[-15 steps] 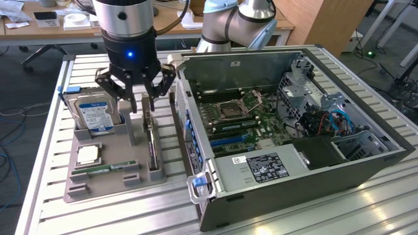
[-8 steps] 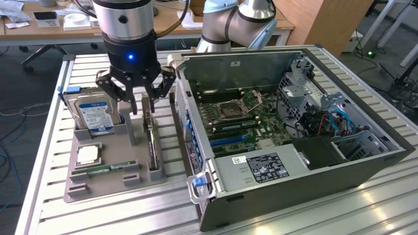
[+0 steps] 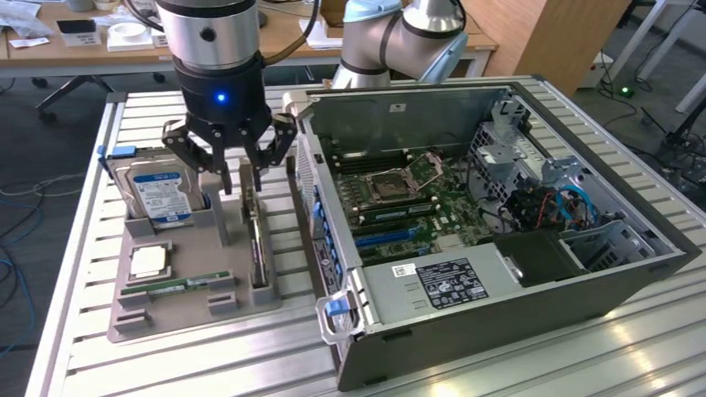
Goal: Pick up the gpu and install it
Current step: 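Pick up the gpu and move the gpu toward the slot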
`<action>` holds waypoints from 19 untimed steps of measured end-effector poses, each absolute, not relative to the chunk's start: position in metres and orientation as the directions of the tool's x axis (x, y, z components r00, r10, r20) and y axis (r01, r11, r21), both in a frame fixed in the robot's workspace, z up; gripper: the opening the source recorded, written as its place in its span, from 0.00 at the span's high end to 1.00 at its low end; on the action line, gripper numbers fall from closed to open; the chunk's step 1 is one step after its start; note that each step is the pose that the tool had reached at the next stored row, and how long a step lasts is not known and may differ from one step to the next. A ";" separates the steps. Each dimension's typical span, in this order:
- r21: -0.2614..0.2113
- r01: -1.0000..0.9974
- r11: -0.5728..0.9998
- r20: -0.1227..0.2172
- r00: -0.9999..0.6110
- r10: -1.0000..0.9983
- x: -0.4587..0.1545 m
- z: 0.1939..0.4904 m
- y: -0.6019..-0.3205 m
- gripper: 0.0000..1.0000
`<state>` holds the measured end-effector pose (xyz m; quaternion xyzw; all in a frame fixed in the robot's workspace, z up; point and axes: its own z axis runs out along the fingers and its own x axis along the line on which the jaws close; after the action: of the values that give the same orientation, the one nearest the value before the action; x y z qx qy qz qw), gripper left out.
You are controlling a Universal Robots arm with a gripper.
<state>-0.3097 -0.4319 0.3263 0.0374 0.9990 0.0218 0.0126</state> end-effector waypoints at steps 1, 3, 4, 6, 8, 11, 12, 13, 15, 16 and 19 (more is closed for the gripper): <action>0.045 0.074 0.996 -0.024 -0.997 0.075 -0.310 0.326 -0.432 0.58; 0.045 0.074 0.996 -0.023 -0.997 0.075 -0.310 0.325 -0.432 0.58; 0.045 0.074 0.996 -0.023 -0.997 0.075 -0.310 0.324 -0.432 0.58; 0.044 0.074 0.996 -0.023 -0.997 0.075 -0.310 0.322 -0.432 0.58; 0.044 0.074 0.996 -0.023 -0.997 0.075 -0.310 0.321 -0.432 0.58; 0.044 0.074 0.996 -0.023 -0.997 0.075 -0.310 0.319 -0.432 0.58; 0.044 0.074 0.996 -0.023 -0.997 0.075 -0.310 0.318 -0.432 0.58; 0.044 0.074 0.996 -0.023 -0.997 0.075 -0.310 0.318 -0.432 0.58; 0.044 0.074 0.996 -0.023 -0.997 0.075 -0.310 0.318 -0.432 0.58; 0.044 0.074 0.996 -0.023 -0.997 0.075 -0.310 0.318 -0.432 0.58; 0.045 0.074 0.996 -0.024 -0.997 0.075 -0.310 0.316 -0.432 0.58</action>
<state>-0.3097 -0.4319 0.3161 0.0374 0.9990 0.0220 0.0127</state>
